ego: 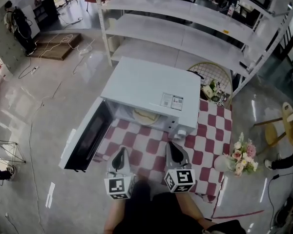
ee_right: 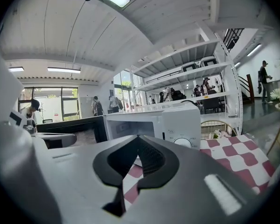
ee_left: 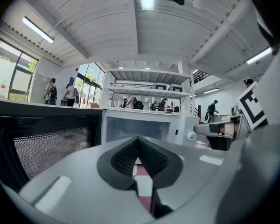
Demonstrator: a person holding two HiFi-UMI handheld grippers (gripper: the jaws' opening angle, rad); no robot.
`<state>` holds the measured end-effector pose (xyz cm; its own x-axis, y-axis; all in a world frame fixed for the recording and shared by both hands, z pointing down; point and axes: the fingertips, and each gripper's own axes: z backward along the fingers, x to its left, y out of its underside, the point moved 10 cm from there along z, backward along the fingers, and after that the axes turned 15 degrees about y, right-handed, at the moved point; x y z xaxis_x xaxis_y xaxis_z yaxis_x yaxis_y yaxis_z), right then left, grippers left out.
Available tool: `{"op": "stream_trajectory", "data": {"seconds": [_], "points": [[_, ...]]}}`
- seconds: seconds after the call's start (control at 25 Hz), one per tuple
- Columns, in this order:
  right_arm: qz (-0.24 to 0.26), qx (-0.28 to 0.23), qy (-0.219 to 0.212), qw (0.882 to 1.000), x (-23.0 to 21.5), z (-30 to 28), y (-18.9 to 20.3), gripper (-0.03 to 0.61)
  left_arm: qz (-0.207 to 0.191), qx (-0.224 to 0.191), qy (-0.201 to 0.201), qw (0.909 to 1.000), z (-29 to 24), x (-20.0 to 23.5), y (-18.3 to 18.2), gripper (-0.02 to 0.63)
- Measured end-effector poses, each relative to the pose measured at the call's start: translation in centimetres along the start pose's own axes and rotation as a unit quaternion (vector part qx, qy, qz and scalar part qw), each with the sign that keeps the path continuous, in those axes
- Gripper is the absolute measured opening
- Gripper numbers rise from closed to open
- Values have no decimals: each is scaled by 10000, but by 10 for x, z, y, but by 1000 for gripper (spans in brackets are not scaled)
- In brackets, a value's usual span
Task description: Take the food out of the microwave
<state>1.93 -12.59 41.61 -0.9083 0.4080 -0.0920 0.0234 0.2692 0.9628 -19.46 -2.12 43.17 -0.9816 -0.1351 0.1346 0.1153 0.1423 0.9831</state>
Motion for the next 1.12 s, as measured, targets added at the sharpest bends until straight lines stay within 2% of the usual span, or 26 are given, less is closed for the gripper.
{"op": "stream_trajectory", "data": {"seconds": [0.68,1.12], "points": [[33,61,418,9991,7,-37,11,1,408,93,608,9973,-63,44,16,11],[135,31,587,9982,5,-36,21,0,1322,-143,973,9863,-89,55,32,11]]}}
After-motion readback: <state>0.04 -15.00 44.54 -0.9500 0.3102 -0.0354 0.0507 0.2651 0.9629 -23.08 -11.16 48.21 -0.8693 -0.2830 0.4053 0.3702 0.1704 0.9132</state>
